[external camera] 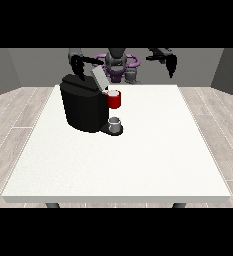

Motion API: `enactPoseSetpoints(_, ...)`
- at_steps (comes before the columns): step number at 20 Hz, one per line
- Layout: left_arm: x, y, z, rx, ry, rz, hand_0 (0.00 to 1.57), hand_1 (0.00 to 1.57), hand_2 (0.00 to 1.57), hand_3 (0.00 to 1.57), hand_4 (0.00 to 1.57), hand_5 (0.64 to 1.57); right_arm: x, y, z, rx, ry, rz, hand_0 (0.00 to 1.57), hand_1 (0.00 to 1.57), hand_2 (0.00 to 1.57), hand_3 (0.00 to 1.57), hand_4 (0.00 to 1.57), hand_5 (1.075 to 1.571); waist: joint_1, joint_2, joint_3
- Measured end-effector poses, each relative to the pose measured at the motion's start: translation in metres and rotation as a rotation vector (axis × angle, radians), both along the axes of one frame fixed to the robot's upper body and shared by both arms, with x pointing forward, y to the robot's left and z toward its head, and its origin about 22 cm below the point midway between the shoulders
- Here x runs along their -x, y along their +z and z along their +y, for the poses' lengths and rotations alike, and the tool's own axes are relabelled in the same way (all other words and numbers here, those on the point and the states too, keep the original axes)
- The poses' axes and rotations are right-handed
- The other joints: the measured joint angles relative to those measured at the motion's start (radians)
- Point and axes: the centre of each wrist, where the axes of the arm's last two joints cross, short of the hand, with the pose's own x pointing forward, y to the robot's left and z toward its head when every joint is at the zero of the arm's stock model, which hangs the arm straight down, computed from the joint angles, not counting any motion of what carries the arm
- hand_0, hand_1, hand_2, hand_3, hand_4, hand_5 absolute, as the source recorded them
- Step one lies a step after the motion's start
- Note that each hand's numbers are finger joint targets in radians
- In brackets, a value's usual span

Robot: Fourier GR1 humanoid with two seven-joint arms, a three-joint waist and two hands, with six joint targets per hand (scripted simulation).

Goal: Insert the coffee pod into the coffee machine and close the lid

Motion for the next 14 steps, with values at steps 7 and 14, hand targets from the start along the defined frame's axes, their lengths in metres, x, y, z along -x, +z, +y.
enactPoseSetpoints(7,0.004,0.012,0.005,-0.004,0.021,-0.034,0.00,0.00,0.00,0.00,0.00,1.571,-0.018,0.013,0.015,0.042,0.051,-0.024,0.00,0.00,0.00,0.00,0.00,1.571,-0.015,0.033,-0.0009)
enactPoseSetpoints(14,0.012,0.010,0.009,-0.006,0.033,-0.056,0.00,0.00,0.00,0.00,0.00,1.571,-0.029,0.022,0.023,0.048,0.057,-0.058,0.00,0.00,0.00,0.00,0.00,1.571,-0.014,0.059,-0.0036)
